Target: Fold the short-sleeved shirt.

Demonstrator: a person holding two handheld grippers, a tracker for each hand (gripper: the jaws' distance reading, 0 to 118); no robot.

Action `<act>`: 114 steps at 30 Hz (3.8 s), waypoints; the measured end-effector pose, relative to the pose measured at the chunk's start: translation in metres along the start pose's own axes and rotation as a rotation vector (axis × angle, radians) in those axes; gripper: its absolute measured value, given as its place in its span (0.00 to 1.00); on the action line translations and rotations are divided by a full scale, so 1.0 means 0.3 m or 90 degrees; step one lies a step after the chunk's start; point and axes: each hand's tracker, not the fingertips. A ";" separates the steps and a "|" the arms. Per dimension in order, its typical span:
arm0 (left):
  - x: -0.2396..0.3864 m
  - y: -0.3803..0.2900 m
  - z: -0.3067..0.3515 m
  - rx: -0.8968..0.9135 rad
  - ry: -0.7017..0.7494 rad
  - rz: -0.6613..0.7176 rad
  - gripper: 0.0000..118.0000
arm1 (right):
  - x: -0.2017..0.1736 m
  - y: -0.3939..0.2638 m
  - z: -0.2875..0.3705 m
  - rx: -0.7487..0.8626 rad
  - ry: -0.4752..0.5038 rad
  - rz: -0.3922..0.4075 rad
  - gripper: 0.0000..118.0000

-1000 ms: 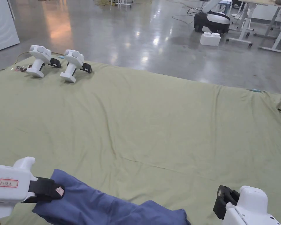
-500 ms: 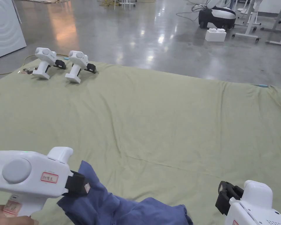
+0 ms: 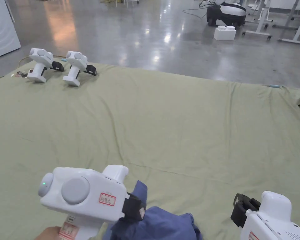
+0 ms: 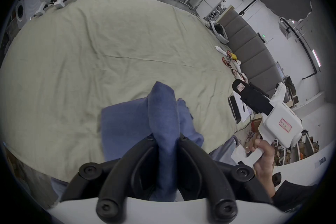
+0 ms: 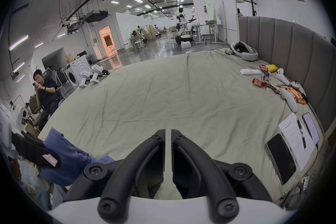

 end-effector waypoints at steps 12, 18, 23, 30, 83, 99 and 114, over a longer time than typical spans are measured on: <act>0.119 -0.028 -0.352 -0.065 -0.002 0.029 0.15 | 0.027 -0.021 0.014 -0.013 -0.016 -0.006 0.07; 0.149 -0.036 -0.417 -0.071 0.002 0.049 0.15 | 0.034 -0.030 0.018 -0.022 -0.019 -0.003 0.07; 0.148 -0.037 -0.412 -0.070 0.008 0.029 0.43 | 0.032 -0.036 0.017 -0.027 -0.020 0.000 0.07; 0.119 -0.003 -0.252 0.001 -0.145 0.103 0.64 | 0.031 -0.036 0.024 -0.030 -0.019 0.001 0.07; 0.033 -0.045 0.069 0.643 0.314 -0.103 0.16 | -0.138 0.133 0.107 0.284 -0.097 0.091 0.07; -0.059 -0.106 0.095 0.614 0.361 -0.105 0.16 | -0.203 -0.114 0.156 0.153 -0.052 0.141 0.07; -0.209 -0.277 0.055 0.481 0.254 -0.033 0.21 | -0.287 -0.464 -0.074 -0.042 -0.011 0.141 0.07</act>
